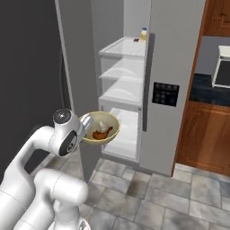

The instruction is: Pick the chicken drumstick and mushroom from their plates and place them in the bowl. Then put the bowl in the fridge.

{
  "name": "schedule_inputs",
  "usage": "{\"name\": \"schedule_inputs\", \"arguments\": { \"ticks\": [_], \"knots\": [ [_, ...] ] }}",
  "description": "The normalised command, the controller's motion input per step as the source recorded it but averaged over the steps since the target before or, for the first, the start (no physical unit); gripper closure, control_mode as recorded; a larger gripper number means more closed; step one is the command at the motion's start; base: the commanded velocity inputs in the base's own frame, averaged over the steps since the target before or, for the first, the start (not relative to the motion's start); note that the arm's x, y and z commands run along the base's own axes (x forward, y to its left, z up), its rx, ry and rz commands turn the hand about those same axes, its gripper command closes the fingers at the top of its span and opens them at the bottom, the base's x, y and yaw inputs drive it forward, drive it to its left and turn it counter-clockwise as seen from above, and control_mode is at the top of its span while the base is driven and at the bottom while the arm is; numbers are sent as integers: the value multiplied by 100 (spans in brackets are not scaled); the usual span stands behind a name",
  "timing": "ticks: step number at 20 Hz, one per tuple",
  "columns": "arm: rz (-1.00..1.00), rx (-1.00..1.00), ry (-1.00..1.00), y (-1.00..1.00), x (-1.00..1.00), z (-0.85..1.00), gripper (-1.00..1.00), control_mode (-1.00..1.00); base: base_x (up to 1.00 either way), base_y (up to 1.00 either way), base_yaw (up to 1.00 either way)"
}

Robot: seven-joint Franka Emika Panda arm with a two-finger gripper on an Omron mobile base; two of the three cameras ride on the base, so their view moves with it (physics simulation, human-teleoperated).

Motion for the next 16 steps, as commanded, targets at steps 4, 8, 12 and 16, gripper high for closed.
{"name": "schedule_inputs", "arguments": {
  "ticks": [4,8,12,16],
  "knots": [
    [0,0,0,0,0,0,100,100,41,-54,12],
    [0,0,0,0,0,0,100,100,30,-54,18],
    [0,0,0,0,0,0,100,100,31,-46,37],
    [0,0,0,0,0,0,100,100,33,-49,32]
  ]
}}
